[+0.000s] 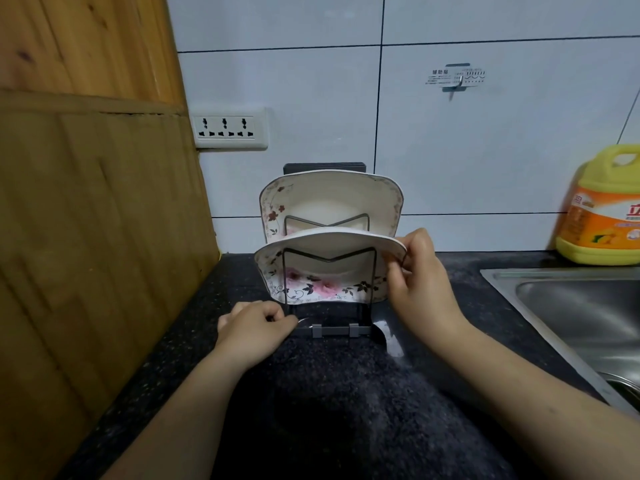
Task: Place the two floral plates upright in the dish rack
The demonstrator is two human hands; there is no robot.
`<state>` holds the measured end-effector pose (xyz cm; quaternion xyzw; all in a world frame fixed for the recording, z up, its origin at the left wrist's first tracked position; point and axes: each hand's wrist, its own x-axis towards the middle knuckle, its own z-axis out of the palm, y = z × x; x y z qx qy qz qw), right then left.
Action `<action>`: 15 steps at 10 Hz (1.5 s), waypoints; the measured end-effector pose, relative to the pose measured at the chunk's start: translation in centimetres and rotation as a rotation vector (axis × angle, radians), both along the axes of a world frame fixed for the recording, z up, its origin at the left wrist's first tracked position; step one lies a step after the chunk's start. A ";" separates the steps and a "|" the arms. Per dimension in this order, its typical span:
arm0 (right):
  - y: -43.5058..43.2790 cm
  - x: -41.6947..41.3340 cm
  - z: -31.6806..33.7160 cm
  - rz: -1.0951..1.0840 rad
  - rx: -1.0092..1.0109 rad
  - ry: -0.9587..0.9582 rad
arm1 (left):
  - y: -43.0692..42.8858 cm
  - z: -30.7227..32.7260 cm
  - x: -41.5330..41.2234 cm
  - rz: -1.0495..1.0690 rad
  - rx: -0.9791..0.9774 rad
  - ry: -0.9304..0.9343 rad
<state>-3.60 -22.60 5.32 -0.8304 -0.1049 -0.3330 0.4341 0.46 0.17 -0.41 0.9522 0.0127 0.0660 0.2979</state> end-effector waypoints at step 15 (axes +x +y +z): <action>0.7 -3.7 6.8 0.021 -0.069 -0.214 | 0.2 -0.2 0.1 0.034 -0.058 0.050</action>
